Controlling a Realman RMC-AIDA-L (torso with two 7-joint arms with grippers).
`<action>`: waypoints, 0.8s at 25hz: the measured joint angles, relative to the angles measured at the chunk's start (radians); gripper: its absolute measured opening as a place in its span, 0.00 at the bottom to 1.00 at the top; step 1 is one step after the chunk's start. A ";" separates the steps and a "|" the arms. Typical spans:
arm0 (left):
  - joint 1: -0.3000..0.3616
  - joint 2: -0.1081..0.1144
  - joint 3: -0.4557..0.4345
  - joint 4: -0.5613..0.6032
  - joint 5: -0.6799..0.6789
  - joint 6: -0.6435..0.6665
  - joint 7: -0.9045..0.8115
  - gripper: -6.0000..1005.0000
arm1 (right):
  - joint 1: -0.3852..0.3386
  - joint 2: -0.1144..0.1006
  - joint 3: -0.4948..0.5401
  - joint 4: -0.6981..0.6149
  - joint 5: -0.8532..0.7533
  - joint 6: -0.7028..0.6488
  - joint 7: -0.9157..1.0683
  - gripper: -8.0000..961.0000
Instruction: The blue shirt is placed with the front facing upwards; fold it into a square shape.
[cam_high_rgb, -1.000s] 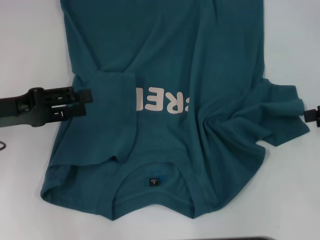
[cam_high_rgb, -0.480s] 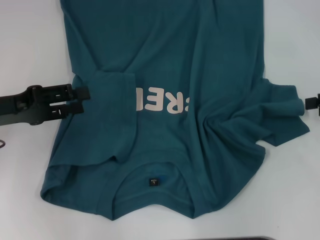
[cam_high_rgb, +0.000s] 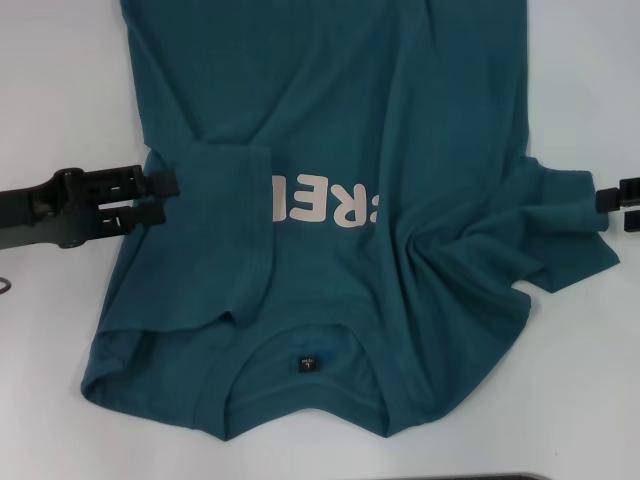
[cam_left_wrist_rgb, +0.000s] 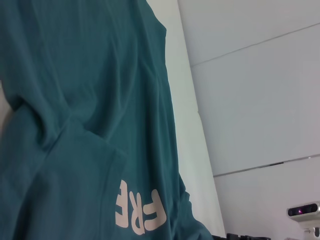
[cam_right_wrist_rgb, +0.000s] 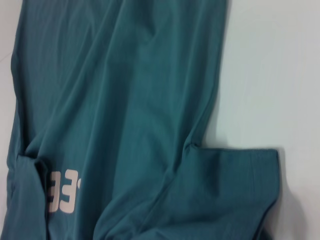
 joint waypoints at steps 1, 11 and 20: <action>0.001 0.000 0.000 0.000 0.000 -0.002 0.000 0.69 | 0.001 0.000 0.000 0.007 0.000 0.006 0.013 0.78; 0.004 -0.001 0.000 0.001 0.004 -0.020 0.001 0.69 | 0.026 -0.008 0.007 0.094 0.004 0.081 0.116 0.78; 0.004 -0.003 0.000 0.001 0.008 -0.024 0.005 0.69 | 0.048 -0.003 0.011 0.132 0.022 0.119 0.140 0.78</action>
